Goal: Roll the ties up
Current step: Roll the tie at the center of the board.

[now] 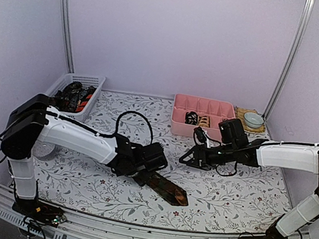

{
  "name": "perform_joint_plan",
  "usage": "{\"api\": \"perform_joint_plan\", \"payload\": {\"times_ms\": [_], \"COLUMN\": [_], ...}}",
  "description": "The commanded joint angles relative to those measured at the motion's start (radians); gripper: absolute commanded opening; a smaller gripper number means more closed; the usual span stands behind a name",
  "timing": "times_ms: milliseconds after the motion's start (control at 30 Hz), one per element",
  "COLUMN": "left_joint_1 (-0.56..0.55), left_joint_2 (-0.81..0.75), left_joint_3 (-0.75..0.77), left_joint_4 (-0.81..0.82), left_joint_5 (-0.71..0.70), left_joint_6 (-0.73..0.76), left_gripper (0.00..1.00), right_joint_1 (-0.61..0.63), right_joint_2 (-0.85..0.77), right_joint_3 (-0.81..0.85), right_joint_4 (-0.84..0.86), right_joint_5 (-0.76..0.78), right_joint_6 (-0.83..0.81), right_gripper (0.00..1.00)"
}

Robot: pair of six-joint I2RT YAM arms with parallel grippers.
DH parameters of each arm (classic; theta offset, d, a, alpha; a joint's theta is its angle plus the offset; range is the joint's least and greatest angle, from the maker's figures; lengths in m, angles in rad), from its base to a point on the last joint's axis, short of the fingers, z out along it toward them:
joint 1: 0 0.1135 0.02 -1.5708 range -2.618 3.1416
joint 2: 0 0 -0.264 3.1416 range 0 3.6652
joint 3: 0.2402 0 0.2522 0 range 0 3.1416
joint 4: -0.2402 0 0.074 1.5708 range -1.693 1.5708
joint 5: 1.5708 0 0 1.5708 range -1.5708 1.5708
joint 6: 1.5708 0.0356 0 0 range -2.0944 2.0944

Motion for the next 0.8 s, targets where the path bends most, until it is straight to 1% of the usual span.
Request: {"api": "perform_joint_plan", "payload": {"times_ms": [0,67,333,433,500,533,667,767], "left_joint_1": [0.027,0.033,0.051,0.069,0.097,0.115,0.219,0.298], "left_joint_2": [-0.053,-0.07,-0.15,-0.206,-0.269,-0.309,-0.465,-0.543], "left_joint_3": [-0.018,-0.018,-0.031,-0.061,-0.112,-0.143,-0.288,-0.377], "left_joint_4": [0.03,0.041,0.086,0.101,0.124,0.141,0.223,0.28], "left_joint_5": [0.044,0.056,0.13,0.168,0.209,0.231,0.352,0.442], "left_joint_6": [-0.007,0.0,0.012,-0.008,-0.034,-0.044,-0.077,-0.086], "left_gripper": [0.72,0.73,0.84,0.92,0.99,1.0,1.0,1.0], "right_joint_1": [-0.005,-0.006,-0.006,-0.002,0.008,0.016,0.065,0.103], "right_joint_2": [0.056,0.065,0.117,0.137,0.151,0.159,0.212,0.266], "right_joint_3": [-0.003,-0.002,0.002,0.001,-0.001,-0.001,0.028,0.065], "right_joint_4": [0.035,0.041,0.108,0.148,0.178,0.194,0.248,0.284], "right_joint_5": [-0.021,-0.025,-0.067,-0.084,-0.082,-0.078,-0.073,-0.073], "right_joint_6": [0.018,0.024,0.082,0.129,0.161,0.186,0.256,0.306], "right_gripper": [0.54,0.54,0.54,0.51,0.51,0.51,0.52,0.52]}}
